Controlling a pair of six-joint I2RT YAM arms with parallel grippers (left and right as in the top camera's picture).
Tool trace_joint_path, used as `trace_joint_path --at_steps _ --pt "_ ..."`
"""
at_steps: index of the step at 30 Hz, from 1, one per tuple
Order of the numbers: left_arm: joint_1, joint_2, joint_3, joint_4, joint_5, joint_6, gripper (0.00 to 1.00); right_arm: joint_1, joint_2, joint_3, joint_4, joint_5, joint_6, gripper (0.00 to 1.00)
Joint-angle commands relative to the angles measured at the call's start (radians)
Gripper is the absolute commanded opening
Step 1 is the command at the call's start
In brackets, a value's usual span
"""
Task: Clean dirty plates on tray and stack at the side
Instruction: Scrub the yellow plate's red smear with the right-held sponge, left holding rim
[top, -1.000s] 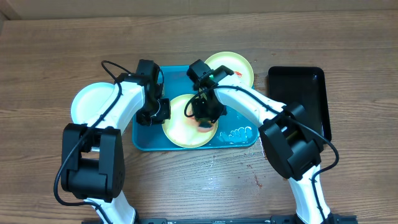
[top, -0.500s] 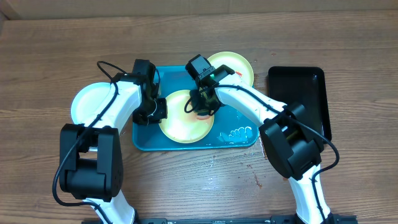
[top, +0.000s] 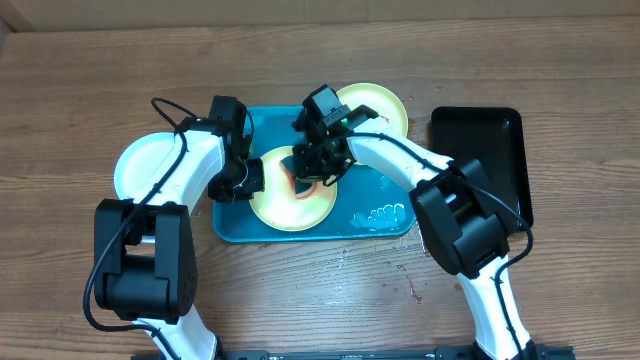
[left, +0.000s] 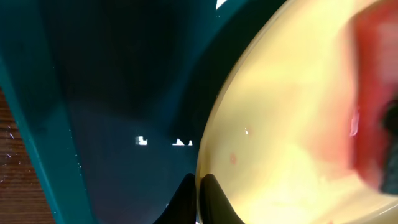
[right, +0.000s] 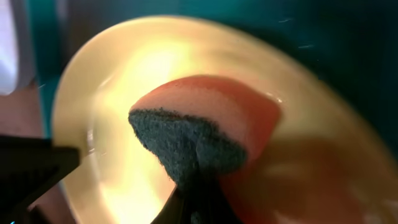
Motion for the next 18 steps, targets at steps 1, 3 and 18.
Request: trace_joint_path --at_steps 1,3,18 --pt "-0.008 0.007 0.010 0.003 0.042 0.024 0.04 0.049 0.045 -0.007 -0.002 -0.159 -0.049 0.04" --pt "-0.008 0.007 0.010 0.003 0.042 0.024 0.04 0.054 0.045 -0.007 -0.014 -0.188 -0.070 0.04" --pt "-0.008 0.007 0.010 0.002 0.042 0.024 0.04 -0.047 0.045 0.106 -0.394 0.116 -0.196 0.04"
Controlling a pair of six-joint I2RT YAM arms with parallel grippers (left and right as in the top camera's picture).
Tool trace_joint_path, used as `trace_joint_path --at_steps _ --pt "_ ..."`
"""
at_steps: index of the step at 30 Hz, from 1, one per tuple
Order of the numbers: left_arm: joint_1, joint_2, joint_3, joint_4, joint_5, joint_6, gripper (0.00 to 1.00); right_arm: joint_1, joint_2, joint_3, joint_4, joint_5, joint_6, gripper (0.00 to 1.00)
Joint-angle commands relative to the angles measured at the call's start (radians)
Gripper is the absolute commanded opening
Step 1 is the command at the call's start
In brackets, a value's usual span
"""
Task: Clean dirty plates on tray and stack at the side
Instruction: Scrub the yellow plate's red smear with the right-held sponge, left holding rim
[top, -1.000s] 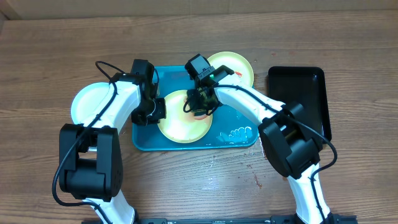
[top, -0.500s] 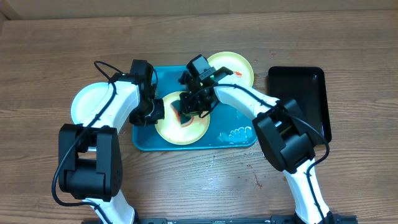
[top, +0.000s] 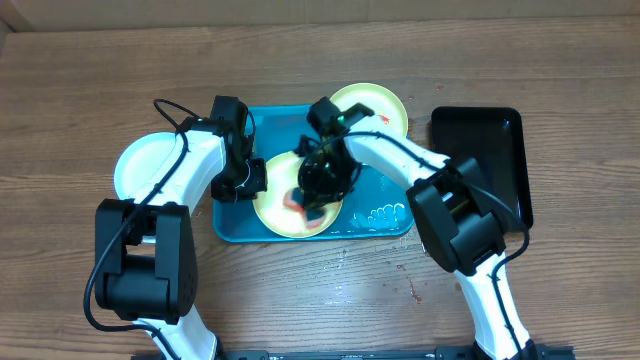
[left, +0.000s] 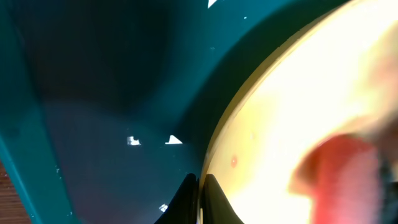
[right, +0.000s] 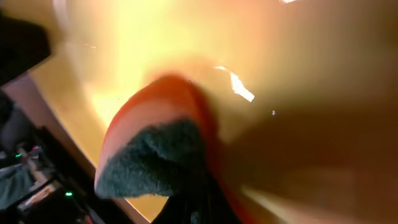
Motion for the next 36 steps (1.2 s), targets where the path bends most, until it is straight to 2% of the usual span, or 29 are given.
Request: trace_joint_path --at_steps 1,8,17,23,36 --pt "-0.005 0.007 0.010 0.000 0.004 0.023 0.04 -0.039 0.020 0.064 -0.043 0.232 -0.013 0.04" --pt "-0.005 0.007 0.010 0.000 0.002 0.022 0.04 -0.039 0.020 0.140 -0.090 0.566 0.120 0.04" --pt "-0.005 0.007 0.010 0.000 0.001 0.022 0.04 0.061 0.025 0.108 0.109 0.575 0.141 0.04" --pt "-0.003 0.007 0.010 0.000 0.001 0.022 0.04 0.130 0.049 0.047 0.227 0.413 0.141 0.04" --pt "0.000 0.007 0.010 0.001 0.002 0.022 0.04 0.140 0.061 0.047 0.223 0.008 0.132 0.04"
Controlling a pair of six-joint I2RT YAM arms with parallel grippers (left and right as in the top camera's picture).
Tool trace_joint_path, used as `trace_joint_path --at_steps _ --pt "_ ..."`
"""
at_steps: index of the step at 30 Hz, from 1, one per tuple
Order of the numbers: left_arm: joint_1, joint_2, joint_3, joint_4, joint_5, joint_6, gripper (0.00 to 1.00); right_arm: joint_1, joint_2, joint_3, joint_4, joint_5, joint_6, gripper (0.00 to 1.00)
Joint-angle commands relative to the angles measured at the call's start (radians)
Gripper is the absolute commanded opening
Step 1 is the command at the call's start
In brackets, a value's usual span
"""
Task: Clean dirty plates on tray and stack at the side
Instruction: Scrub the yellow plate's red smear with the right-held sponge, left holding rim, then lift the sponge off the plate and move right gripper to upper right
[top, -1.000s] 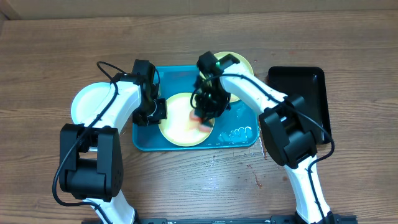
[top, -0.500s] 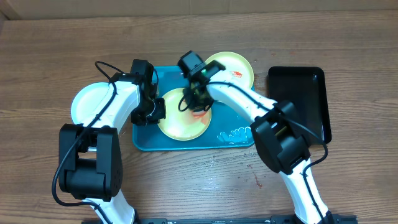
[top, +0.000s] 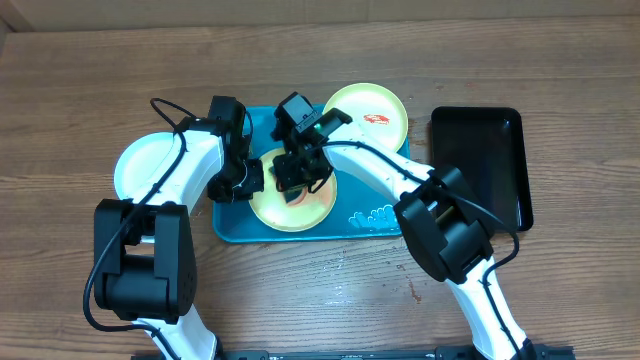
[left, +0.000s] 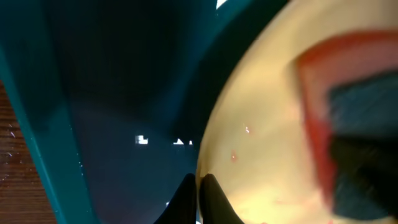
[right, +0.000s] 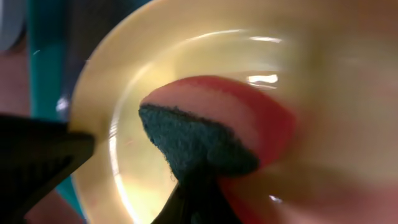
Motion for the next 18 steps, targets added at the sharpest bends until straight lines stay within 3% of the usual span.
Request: trace_joint_path --at_steps 1,18 --pt "-0.007 0.007 0.010 0.005 0.039 0.024 0.04 0.030 0.046 -0.021 -0.013 -0.183 -0.005 0.04" --pt "-0.003 0.007 0.010 0.006 0.037 0.024 0.04 -0.095 0.017 0.047 -0.170 -0.287 -0.110 0.04"
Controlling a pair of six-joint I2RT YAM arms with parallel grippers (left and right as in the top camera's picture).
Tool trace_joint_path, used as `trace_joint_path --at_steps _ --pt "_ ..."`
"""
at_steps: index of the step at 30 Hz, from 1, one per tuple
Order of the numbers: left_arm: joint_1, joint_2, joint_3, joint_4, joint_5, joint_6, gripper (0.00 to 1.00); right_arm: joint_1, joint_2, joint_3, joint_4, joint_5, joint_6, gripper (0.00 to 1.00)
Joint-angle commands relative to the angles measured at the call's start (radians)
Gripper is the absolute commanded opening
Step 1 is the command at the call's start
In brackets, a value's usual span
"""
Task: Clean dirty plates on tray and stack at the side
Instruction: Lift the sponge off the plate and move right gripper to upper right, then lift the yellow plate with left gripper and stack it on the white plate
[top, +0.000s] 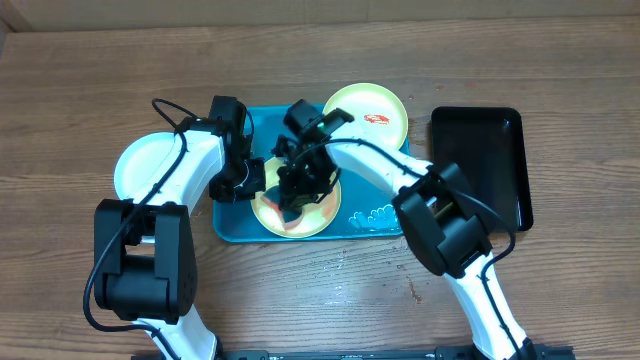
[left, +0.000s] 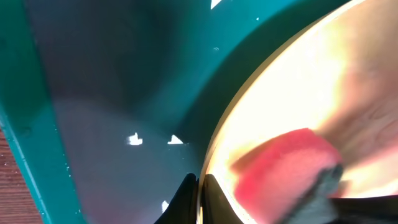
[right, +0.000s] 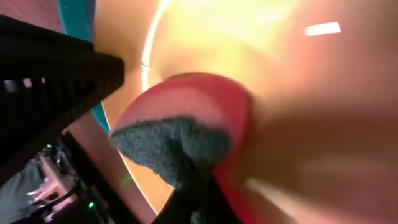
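A yellow plate lies in the teal tray. My left gripper is shut on that plate's left rim. My right gripper is shut on a red sponge with a dark green scouring side, pressed on the plate's near left part; the sponge also shows in the left wrist view. A second yellow plate with a red smear sits at the tray's far right corner. A white plate rests on the table left of the tray.
A black tray lies on the wooden table to the right. White foam sits in the teal tray's near right corner. Both arms crowd over the tray's middle.
My right gripper has moved with the sponge from the plate's far left part toward its near left part. The left gripper still pinches the rim in the same place.
My left gripper held the yellow plate's rim at every moment. The right gripper pressed the sponge on the plate's middle, then on its near part, then on its far left, and now on its near left.
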Motion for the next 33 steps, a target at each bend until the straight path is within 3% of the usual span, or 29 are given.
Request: trace_joint_path --at_steps 1,19,33 --pt "-0.003 0.007 0.010 0.005 0.009 0.023 0.04 -0.066 -0.016 0.051 -0.027 -0.028 -0.035 0.04" --pt "-0.003 -0.090 0.012 -0.008 -0.003 0.079 0.04 -0.300 -0.363 0.078 -0.137 0.013 -0.109 0.04" --pt "-0.005 -0.381 0.012 -0.008 -0.389 0.070 0.04 -0.368 -0.425 0.078 -0.173 0.097 -0.109 0.04"
